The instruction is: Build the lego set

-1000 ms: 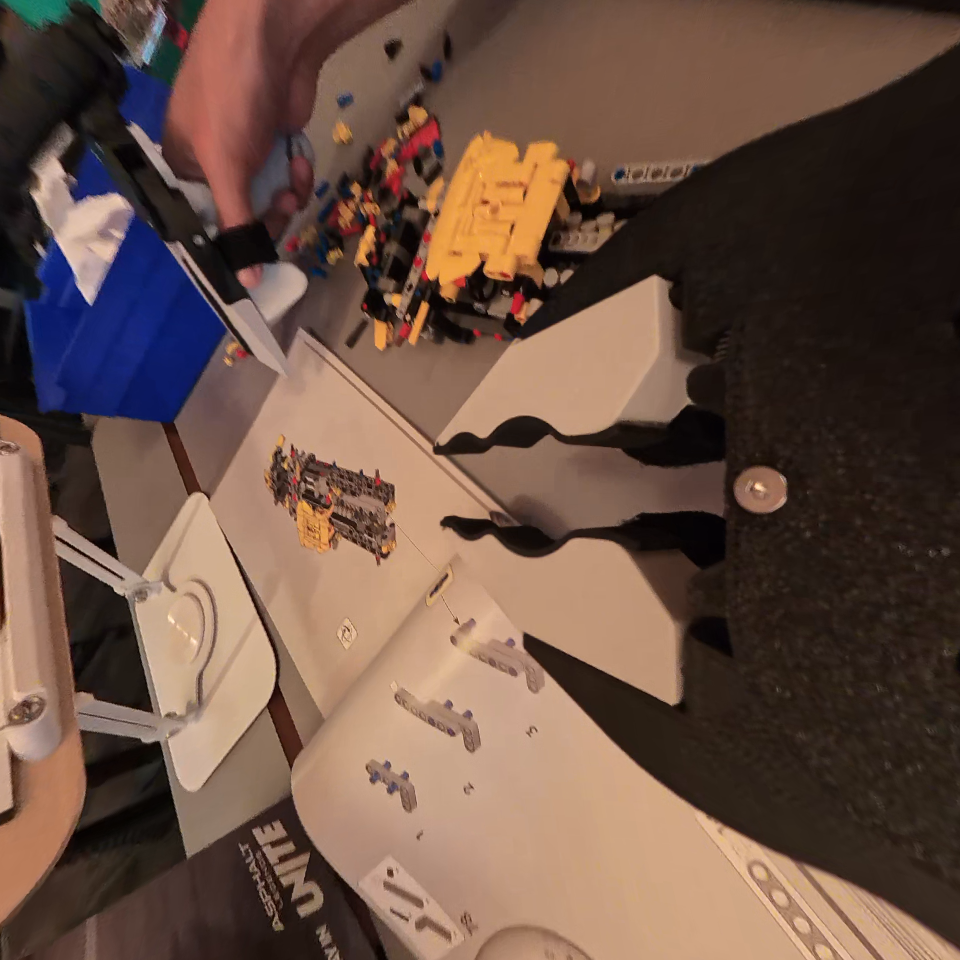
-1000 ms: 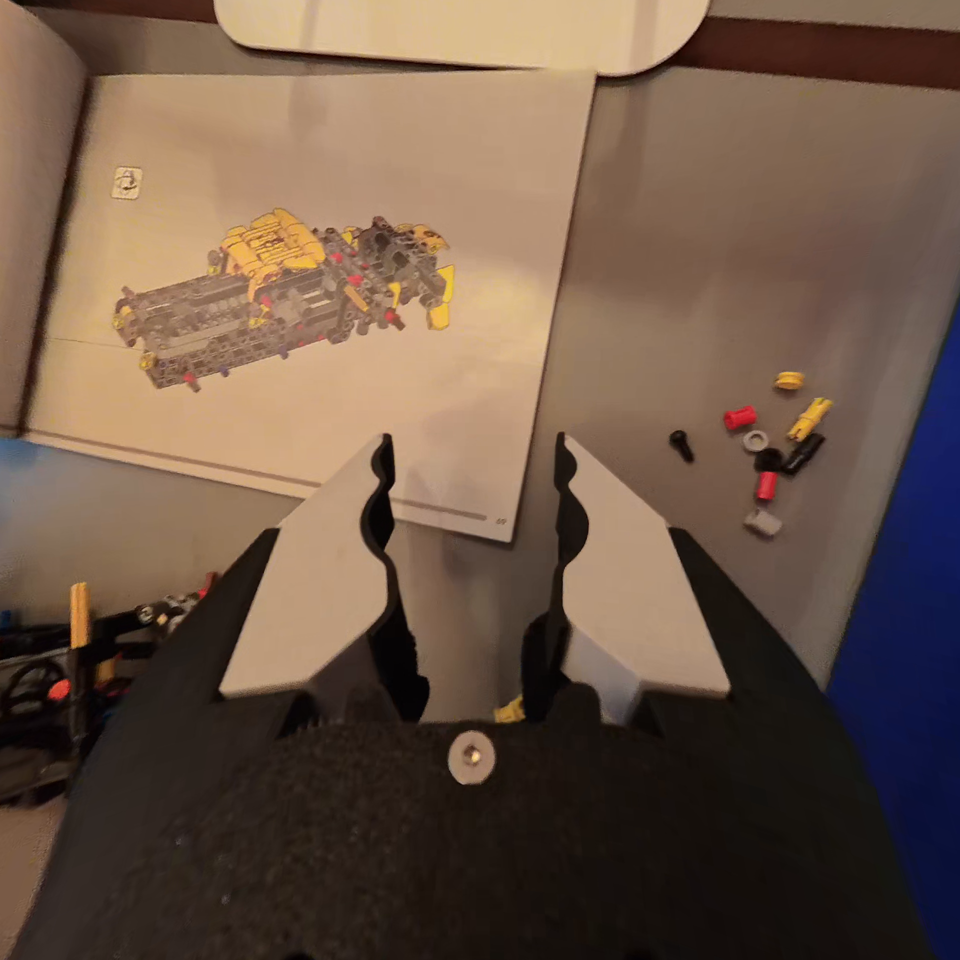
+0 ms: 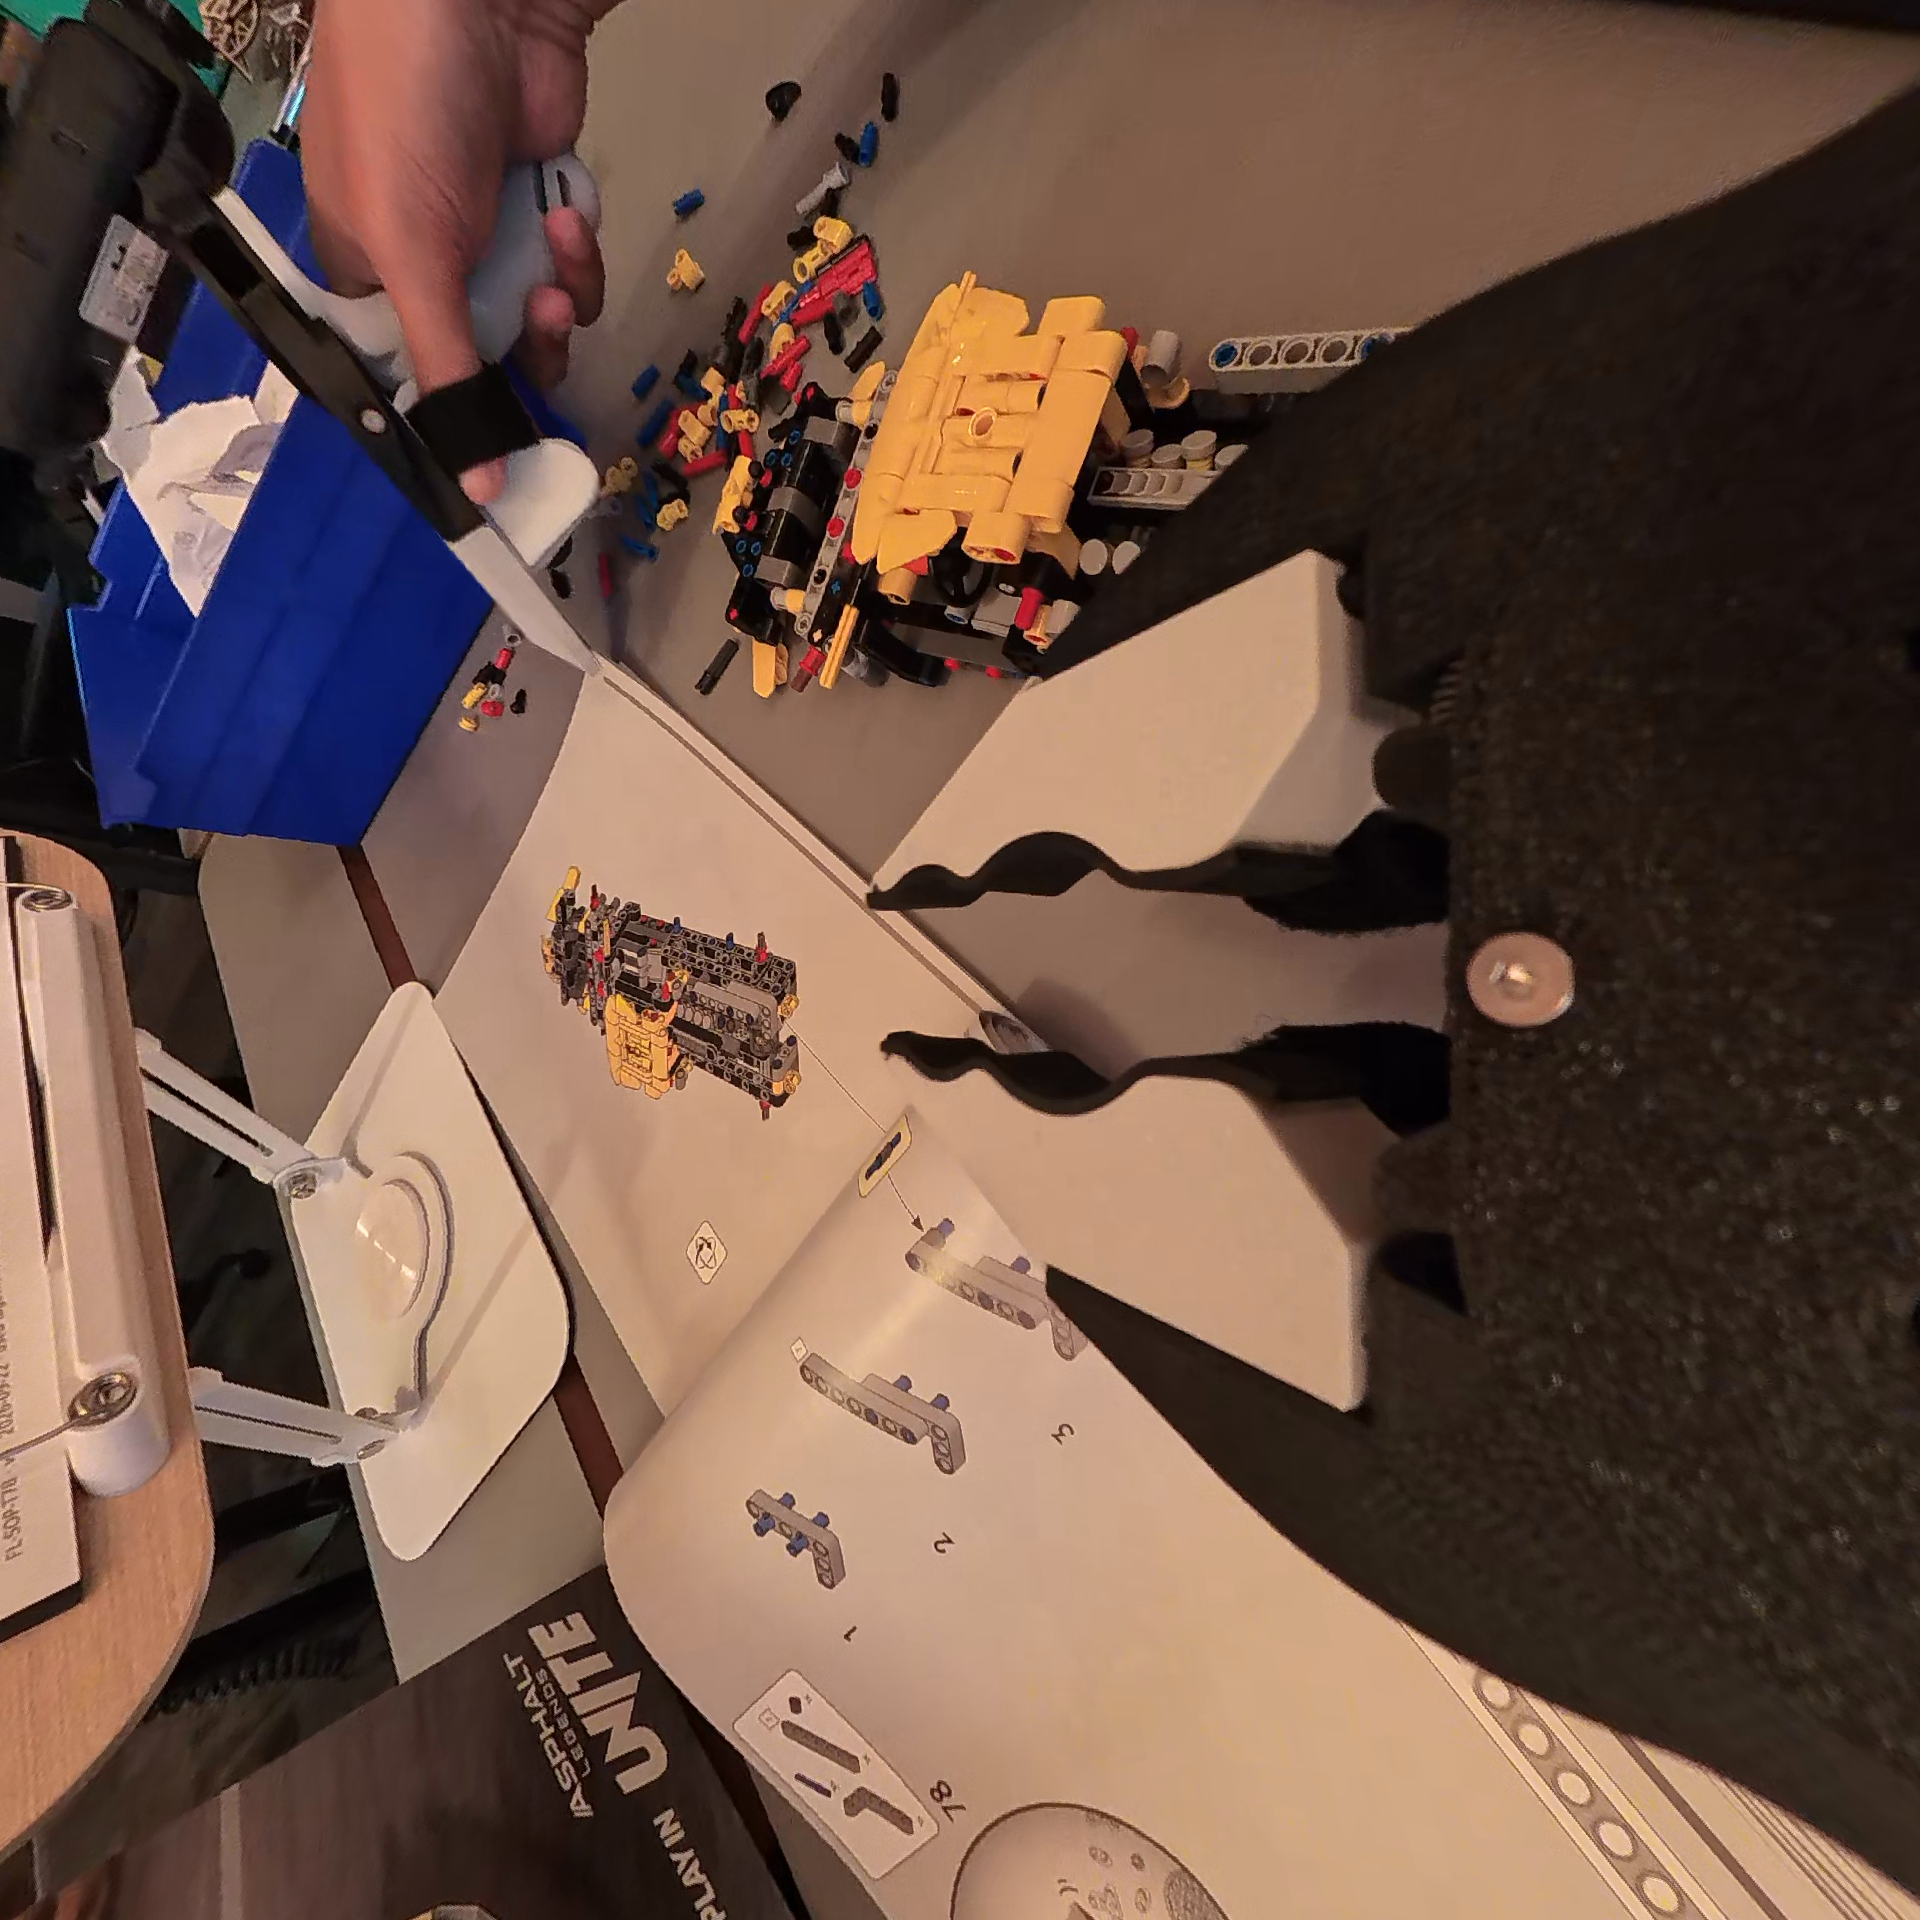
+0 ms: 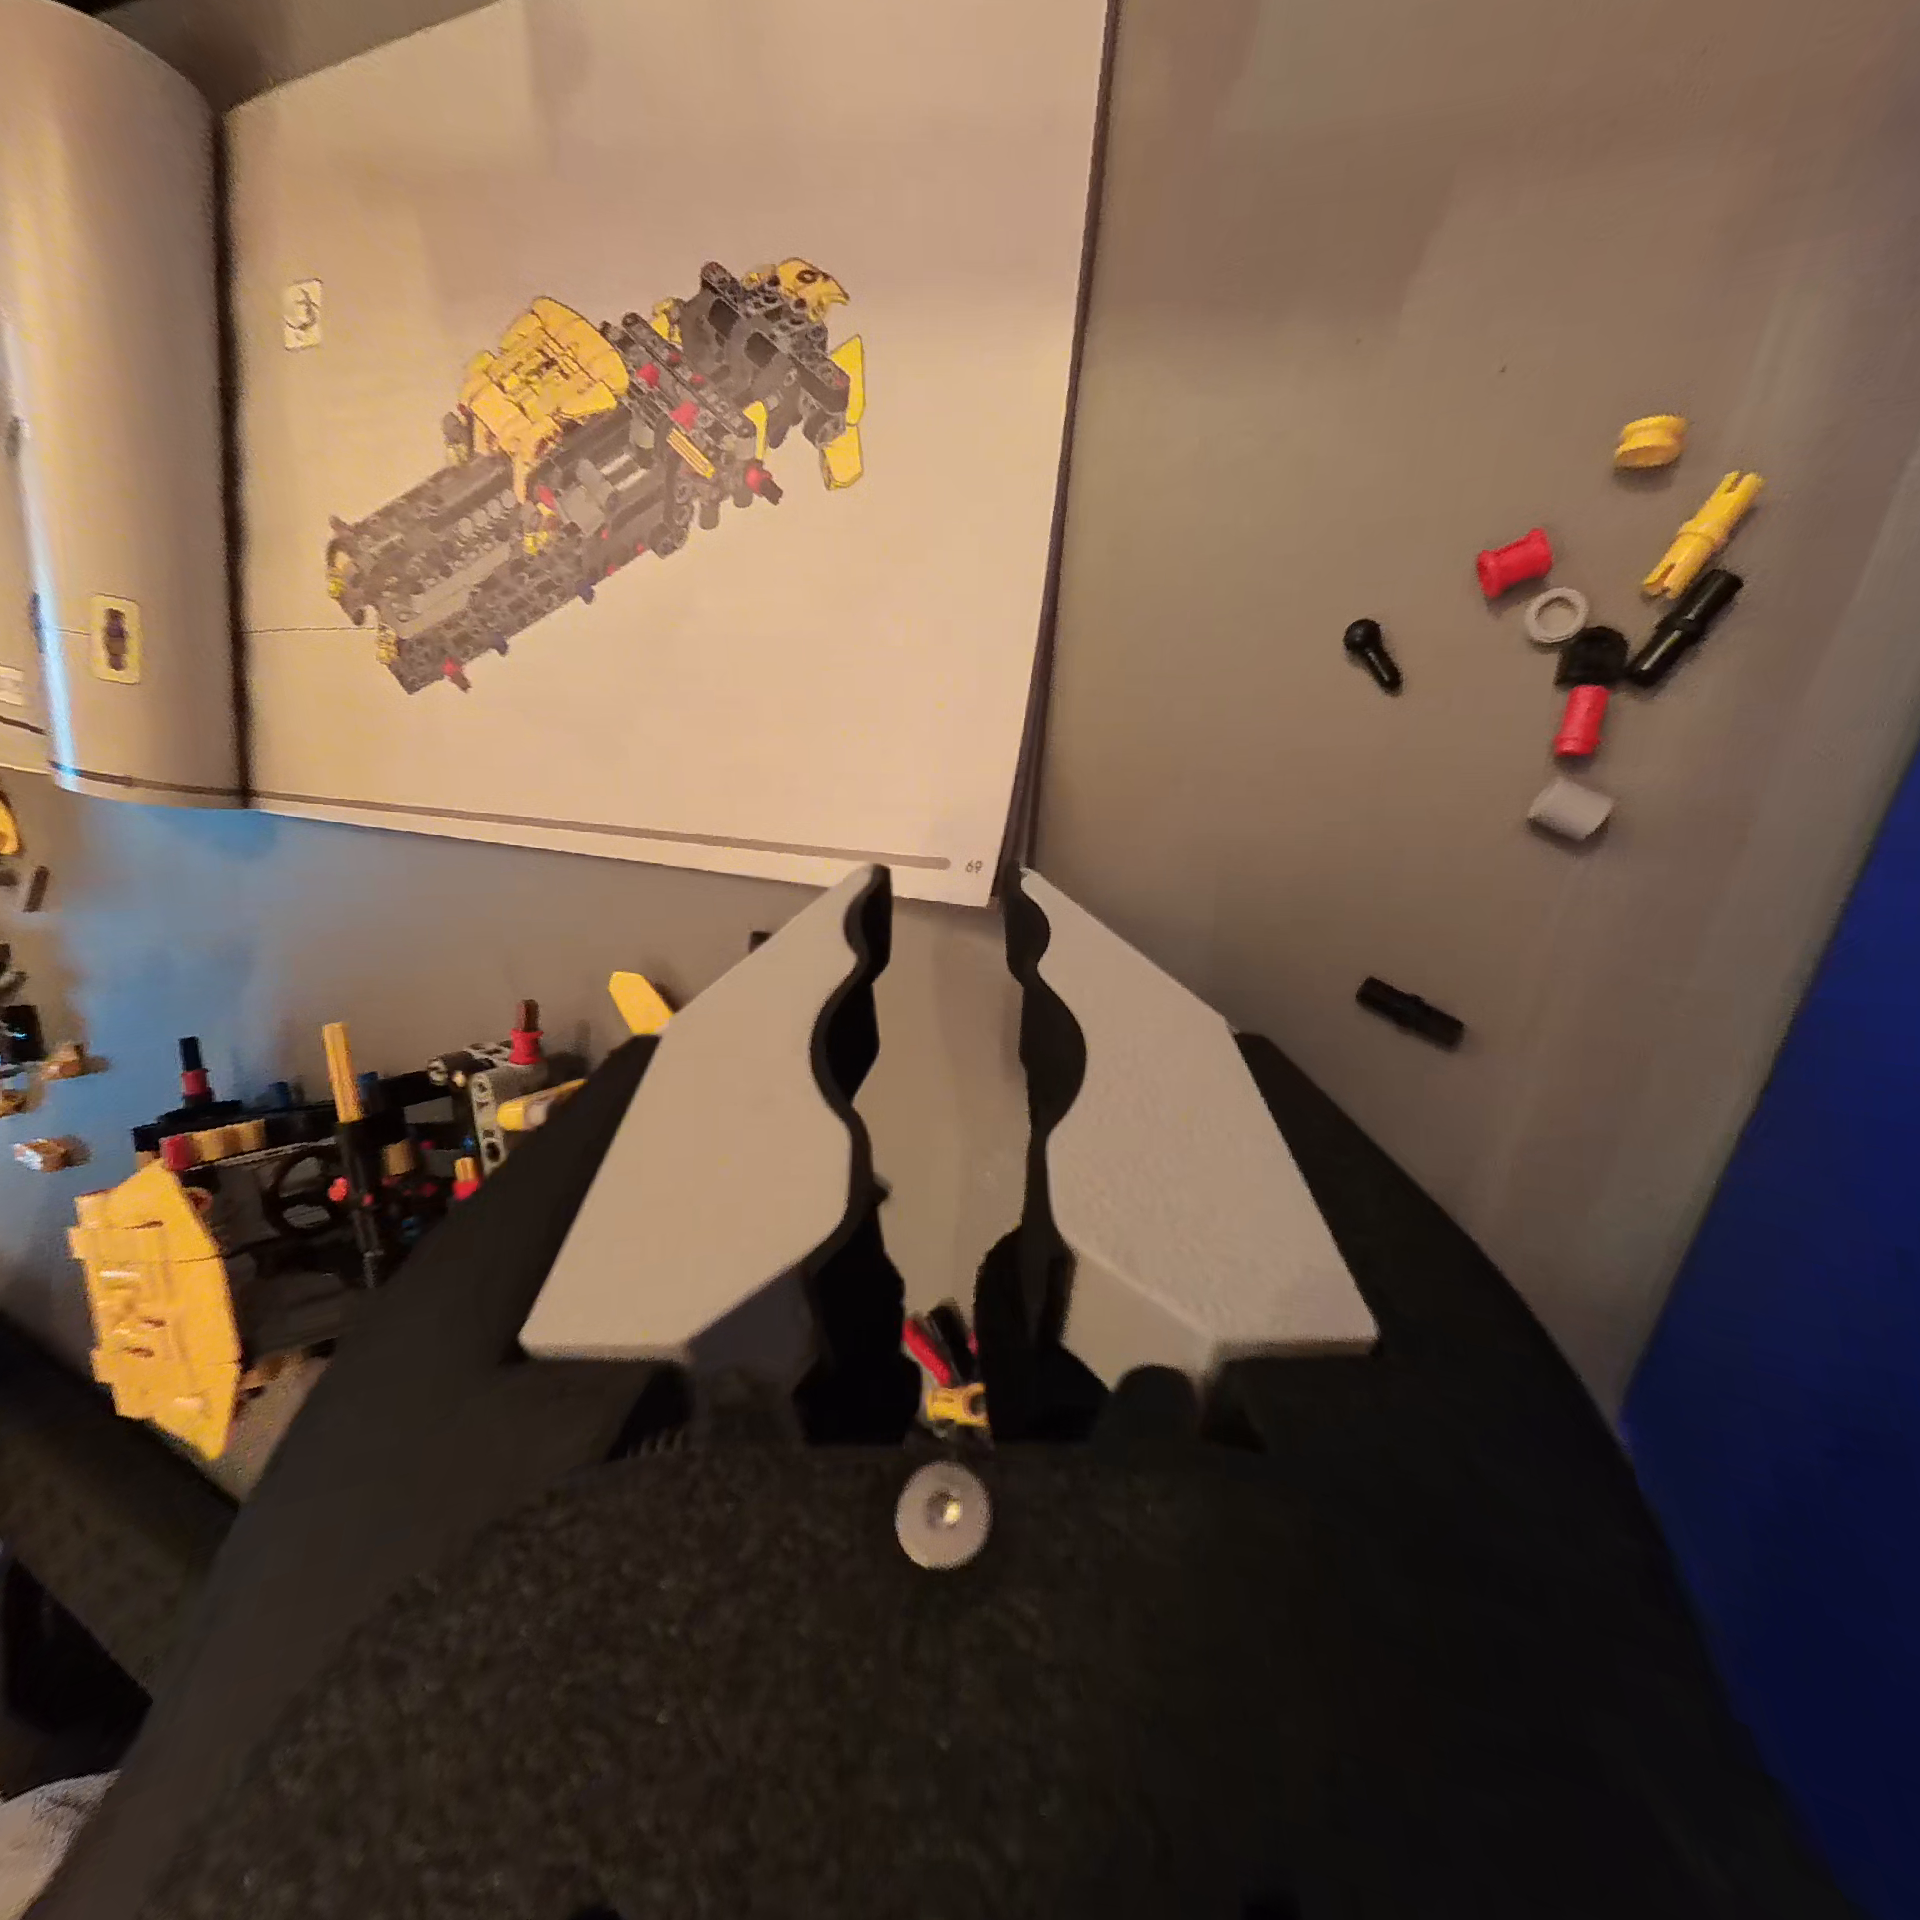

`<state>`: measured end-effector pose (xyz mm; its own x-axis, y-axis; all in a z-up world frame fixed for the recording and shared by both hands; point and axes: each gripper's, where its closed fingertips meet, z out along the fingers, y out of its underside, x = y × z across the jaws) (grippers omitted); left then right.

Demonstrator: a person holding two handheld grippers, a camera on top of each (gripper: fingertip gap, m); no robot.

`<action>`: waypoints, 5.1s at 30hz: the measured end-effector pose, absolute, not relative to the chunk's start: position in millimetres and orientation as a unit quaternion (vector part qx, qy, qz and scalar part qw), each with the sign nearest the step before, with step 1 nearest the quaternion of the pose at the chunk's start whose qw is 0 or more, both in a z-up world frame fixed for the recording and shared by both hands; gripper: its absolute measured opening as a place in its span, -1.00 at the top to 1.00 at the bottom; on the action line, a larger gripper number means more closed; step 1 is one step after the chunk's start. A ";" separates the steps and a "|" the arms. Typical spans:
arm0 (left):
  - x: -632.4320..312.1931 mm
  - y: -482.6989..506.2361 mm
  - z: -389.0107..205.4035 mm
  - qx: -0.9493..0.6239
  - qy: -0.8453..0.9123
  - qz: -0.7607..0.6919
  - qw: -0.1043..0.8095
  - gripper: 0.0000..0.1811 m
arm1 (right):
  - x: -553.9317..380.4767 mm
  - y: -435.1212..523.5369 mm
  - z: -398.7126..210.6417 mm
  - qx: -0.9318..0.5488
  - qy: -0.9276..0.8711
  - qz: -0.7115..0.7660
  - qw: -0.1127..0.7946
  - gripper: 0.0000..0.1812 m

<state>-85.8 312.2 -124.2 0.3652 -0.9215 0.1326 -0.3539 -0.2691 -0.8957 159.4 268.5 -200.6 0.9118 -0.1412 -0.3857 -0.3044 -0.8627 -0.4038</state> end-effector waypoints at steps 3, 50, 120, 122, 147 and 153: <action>-84.1 310.5 -127.8 -0.718 0.450 -0.342 0.406 0.73 | 162.9 263.7 -208.3 -0.965 0.093 0.126 0.210 0.94; 8.7 358.5 -206.4 -0.767 0.488 -0.285 0.303 0.88 | 139.8 300.2 -180.2 -0.920 0.083 0.083 0.373 0.65; 11.2 351.4 -100.7 -0.636 0.257 -0.714 0.141 1.00 | 43.9 355.0 -137.0 -0.843 -0.069 0.328 0.421 0.28; 0.9 358.0 -103.3 -0.656 0.246 -0.701 0.132 1.00 | 64.6 348.1 -145.0 -0.864 -0.055 0.296 0.404 0.25; -278.8 466.9 -166.1 -0.913 0.276 -0.266 0.142 1.00 | 13.8 358.3 -211.9 -0.921 -0.211 0.090 0.314 1.00; -280.5 467.8 -186.4 -0.920 0.321 -0.173 0.144 1.00 | 13.7 358.2 -212.0 -0.923 -0.213 0.082 0.309 1.00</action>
<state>-280.5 467.8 -186.4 0.7348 -0.6397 0.2255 -0.5402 -0.7529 -0.3760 13.7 358.2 -212.0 0.8955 0.4447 -0.0194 0.3432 -0.7175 -0.6061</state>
